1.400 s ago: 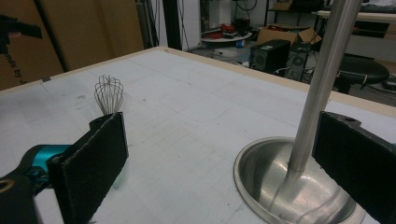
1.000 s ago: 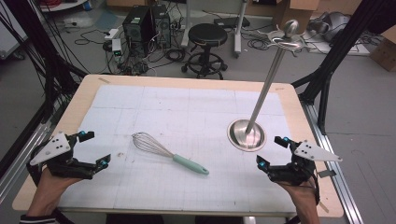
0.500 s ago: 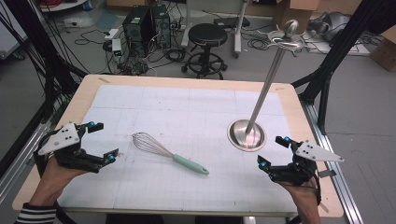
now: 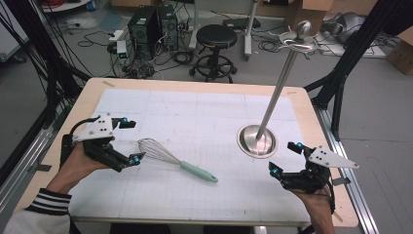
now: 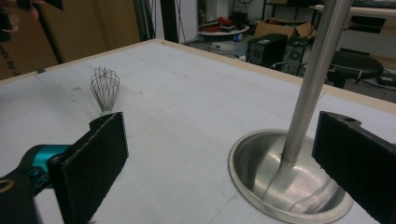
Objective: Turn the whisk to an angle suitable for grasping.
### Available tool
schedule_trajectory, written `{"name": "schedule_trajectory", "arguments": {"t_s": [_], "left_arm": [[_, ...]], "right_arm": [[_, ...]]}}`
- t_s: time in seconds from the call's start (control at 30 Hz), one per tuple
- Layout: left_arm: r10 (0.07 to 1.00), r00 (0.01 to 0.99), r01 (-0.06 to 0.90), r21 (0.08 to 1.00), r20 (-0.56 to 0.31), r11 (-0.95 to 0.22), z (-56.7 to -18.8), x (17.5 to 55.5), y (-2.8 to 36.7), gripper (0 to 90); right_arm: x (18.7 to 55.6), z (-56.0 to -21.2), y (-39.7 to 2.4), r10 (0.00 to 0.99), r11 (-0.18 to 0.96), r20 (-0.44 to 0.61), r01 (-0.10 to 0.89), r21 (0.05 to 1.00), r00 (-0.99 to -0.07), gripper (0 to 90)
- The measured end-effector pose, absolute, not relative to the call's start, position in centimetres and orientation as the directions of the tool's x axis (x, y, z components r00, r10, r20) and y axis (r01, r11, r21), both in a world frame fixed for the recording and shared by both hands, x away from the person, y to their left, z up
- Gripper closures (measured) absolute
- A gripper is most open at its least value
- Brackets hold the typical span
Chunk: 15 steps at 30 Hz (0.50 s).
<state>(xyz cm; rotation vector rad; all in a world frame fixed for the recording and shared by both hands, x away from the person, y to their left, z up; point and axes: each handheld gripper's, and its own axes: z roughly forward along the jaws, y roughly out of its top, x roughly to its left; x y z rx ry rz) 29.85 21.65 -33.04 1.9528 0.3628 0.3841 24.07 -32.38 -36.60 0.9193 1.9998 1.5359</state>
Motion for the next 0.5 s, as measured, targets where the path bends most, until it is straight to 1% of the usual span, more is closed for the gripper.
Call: {"name": "schedule_trajectory", "arguments": {"t_s": [0.1,0.23,0.4,0.5], "left_arm": [[0.399,0.909,0.071,0.902,0.117,-0.426,-32.8,30.4,20.6,1.7],[0.333,0.933,0.042,0.874,0.139,-0.485,-32.6,30.8,19.1,1.7],[0.258,0.955,0.015,0.849,0.144,-0.528,-32.6,31.6,16.9,1.7],[0.237,0.961,0.011,0.833,0.144,-0.553,-32.8,31.9,16.1,1.7]], "right_arm": [[24.1,-36.6,-32.3,0.735,0.16,0.039,0.229,0.96,-0.677,2.4],[24.1,-36.6,-32.3,0.734,0.16,0.04,0.23,0.96,-0.678,2.4],[24.1,-36.6,-32.3,0.735,0.157,0.043,0.232,0.96,-0.677,2.4],[24.1,-36.6,-32.3,0.735,0.156,0.044,0.233,0.96,-0.676,2.4]]}}
